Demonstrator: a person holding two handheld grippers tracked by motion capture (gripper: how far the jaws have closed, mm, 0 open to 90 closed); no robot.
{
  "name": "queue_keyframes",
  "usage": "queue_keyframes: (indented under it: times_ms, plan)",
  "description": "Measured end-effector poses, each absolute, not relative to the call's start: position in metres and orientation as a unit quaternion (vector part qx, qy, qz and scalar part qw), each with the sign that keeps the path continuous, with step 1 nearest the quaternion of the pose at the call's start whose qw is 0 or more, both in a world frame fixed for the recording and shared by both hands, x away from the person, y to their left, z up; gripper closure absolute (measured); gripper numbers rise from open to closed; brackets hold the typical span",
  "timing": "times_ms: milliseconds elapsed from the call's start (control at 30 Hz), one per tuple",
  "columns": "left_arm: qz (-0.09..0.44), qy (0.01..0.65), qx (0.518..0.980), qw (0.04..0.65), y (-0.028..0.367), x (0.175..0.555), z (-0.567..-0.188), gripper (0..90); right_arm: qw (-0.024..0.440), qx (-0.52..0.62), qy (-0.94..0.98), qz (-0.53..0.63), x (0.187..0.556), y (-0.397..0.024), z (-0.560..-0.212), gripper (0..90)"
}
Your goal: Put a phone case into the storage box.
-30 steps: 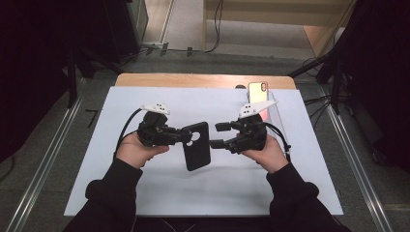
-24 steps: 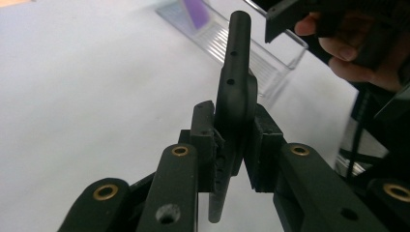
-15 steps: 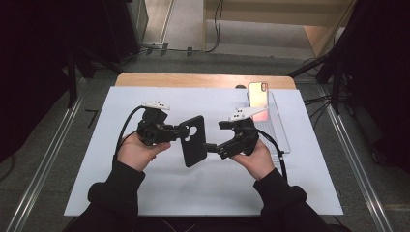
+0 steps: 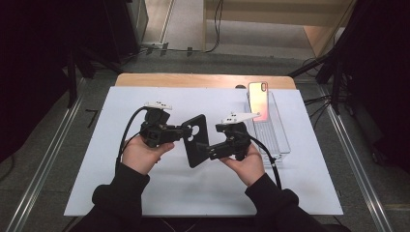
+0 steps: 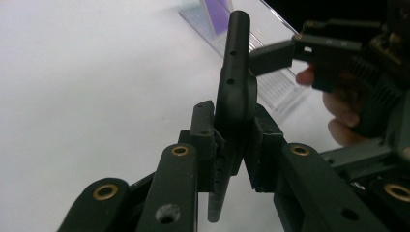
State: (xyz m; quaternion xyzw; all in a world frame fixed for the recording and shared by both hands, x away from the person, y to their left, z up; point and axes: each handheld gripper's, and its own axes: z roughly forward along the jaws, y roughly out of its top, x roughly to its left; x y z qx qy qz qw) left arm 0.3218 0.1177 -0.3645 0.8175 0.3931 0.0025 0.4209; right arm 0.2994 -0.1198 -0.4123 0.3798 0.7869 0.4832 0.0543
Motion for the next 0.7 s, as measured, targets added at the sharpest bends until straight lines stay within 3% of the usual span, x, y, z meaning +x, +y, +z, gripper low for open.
queue_keyframes:
  times_ms: [700]
  plan:
    - [-0.023, 0.403, 0.811, 0.424, 0.104, 0.317, -0.369, 76.4, 0.077, 0.406, 0.779, 0.471, 0.299, -0.095, -0.427, 0.0]
